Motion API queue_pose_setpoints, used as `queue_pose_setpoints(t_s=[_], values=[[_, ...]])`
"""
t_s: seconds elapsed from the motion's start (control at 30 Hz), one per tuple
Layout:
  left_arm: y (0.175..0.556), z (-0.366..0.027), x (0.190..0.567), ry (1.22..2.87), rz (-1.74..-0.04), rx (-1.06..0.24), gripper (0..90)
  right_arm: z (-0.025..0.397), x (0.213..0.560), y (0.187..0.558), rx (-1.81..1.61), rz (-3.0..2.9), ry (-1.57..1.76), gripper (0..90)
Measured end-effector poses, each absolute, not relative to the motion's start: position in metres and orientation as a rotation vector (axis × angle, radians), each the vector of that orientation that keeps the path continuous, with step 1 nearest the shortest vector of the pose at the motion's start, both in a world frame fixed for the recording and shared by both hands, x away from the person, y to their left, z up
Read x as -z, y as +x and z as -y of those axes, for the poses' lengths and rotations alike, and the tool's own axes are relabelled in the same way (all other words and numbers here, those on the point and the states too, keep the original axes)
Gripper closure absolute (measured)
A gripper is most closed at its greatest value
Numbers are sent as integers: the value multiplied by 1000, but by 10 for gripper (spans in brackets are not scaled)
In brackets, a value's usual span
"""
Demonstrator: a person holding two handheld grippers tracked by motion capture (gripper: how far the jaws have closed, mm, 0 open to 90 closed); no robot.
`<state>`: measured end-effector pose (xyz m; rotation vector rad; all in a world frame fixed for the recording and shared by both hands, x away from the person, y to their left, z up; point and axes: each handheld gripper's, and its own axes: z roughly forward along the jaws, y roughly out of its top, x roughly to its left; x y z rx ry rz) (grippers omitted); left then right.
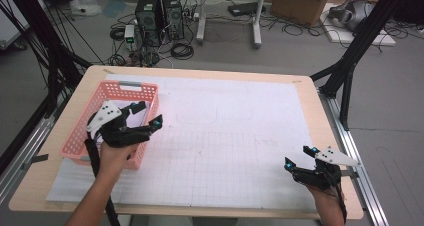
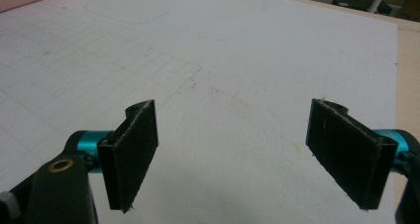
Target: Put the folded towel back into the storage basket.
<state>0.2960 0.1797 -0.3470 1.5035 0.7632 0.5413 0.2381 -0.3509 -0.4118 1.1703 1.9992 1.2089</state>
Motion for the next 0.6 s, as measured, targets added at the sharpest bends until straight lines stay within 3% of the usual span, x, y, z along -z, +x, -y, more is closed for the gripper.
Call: queue_pose_setpoints(t_s=[0.6], values=[[265, -116, 385, 1563, -660, -415, 216, 347, 410, 237, -1222, -1994, 1154, 188]])
